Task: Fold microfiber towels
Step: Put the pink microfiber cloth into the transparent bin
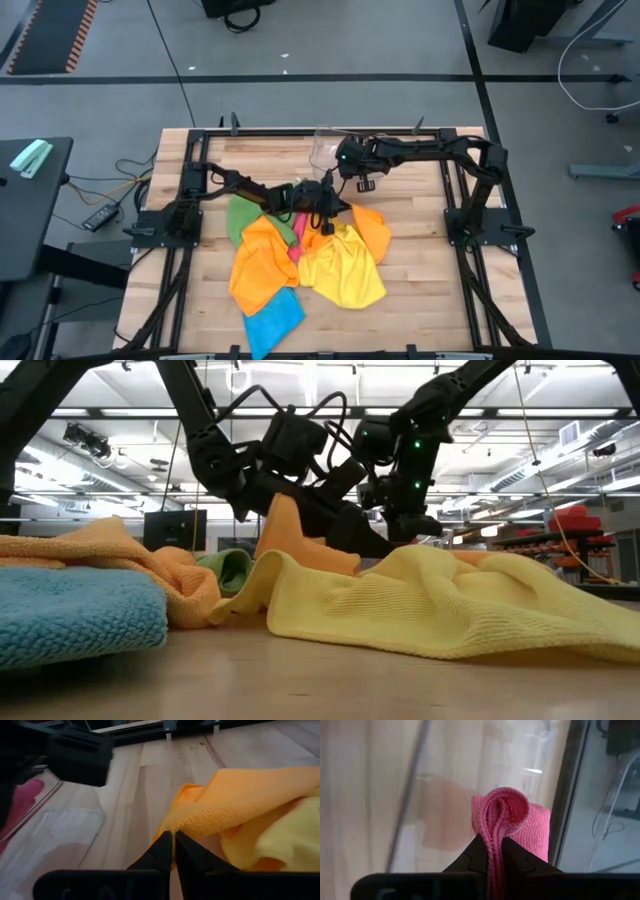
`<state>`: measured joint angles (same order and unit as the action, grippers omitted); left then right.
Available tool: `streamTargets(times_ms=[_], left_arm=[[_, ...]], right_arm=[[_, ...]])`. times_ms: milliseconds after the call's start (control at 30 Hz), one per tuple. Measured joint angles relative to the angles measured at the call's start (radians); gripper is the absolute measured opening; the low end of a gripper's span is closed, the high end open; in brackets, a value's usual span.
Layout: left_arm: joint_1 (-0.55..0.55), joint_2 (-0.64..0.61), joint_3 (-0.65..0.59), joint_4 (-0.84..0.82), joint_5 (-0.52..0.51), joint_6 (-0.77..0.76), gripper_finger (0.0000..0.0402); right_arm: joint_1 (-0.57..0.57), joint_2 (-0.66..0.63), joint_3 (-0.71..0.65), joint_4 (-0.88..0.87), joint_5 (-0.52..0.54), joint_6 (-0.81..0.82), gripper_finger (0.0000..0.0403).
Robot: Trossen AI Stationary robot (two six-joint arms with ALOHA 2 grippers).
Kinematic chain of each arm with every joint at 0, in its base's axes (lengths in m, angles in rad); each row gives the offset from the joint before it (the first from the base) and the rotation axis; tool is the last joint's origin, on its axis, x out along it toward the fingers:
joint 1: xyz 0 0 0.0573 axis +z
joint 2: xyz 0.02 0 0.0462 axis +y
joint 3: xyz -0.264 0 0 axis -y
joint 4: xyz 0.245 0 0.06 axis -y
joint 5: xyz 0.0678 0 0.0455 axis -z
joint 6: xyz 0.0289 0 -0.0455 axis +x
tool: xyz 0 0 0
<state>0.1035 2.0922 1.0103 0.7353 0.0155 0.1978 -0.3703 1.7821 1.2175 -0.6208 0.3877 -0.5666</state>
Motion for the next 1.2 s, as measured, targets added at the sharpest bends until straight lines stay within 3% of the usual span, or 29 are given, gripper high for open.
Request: streamTargets(times_ms=[267, 500, 900, 1200], left_arm=[[-0.006, 0.0, 0.0, -0.001, 0.0, 0.03, 0.0019], [-0.006, 0.0, 0.0, 0.0, 0.0, 0.033, 0.0034], [-0.005, 0.0, 0.0, 0.0, 0.0, 0.047, 0.002], [-0.005, 0.0, 0.0, -0.001, 0.0, 0.052, 0.0034]], right_arm=[[-0.015, -0.001, 0.0, -0.025, 0.0, 0.023, 0.0038], [-0.015, -0.002, 0.0, -0.041, 0.0, 0.025, 0.0045], [-0.02, -0.002, 0.0, -0.103, -0.063, 0.025, 0.0122], [-0.024, -0.002, 0.0, -0.108, -0.09, 0.042, 0.0165]])
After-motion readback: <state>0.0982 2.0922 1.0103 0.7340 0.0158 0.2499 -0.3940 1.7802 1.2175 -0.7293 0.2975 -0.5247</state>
